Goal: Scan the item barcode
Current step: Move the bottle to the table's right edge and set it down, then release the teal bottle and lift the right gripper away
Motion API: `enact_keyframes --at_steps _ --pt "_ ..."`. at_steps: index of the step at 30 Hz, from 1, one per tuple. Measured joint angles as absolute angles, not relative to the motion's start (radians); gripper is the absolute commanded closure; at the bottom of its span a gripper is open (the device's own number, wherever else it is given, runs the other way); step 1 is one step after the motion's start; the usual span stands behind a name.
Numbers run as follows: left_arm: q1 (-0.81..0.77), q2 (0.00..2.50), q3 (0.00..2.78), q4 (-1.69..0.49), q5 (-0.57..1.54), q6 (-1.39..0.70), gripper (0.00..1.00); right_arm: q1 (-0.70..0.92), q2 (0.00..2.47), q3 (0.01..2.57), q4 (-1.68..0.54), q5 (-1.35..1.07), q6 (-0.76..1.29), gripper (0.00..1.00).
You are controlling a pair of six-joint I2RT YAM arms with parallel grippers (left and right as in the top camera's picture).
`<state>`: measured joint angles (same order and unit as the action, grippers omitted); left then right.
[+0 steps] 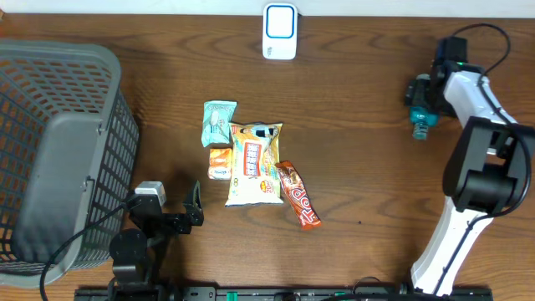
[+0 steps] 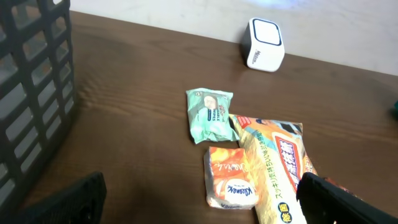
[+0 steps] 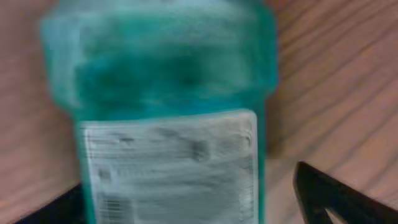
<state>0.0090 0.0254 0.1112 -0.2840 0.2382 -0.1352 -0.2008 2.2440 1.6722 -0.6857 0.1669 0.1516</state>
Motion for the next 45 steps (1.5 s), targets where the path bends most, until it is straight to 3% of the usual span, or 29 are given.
enact_keyframes --at_steps 2,3,12,18,20,23,27,45 --pt "0.009 0.025 0.111 -0.284 0.238 -0.135 0.02 -0.223 2.247 1.674 -0.688 0.156 0.155 0.49" --pt "0.009 0.025 0.111 -0.284 0.238 -0.135 0.02 -0.236 2.247 1.677 -0.690 0.151 0.156 0.53" --pt "0.009 0.025 0.111 -0.284 0.238 -0.135 0.02 -0.406 2.230 1.709 -0.713 0.194 0.153 0.59" --pt "0.009 0.025 0.111 -0.284 0.238 -0.135 0.02 -0.512 2.242 1.700 -0.718 0.368 0.152 0.60" --pt "0.009 0.025 0.111 -0.284 0.238 -0.135 0.02 -0.511 2.246 1.700 -0.722 0.391 0.152 0.55" --pt "0.009 0.025 0.111 -0.284 0.238 -0.135 0.02 -0.498 2.252 1.698 -0.742 0.387 0.157 0.17" --pt "0.009 0.025 0.111 -0.284 0.238 -0.135 0.02 -0.459 2.255 1.695 -0.760 0.401 0.187 0.01" --pt "0.009 0.025 0.111 -0.284 0.238 -0.135 0.02 -0.228 2.251 1.678 -0.756 0.635 0.393 0.01"
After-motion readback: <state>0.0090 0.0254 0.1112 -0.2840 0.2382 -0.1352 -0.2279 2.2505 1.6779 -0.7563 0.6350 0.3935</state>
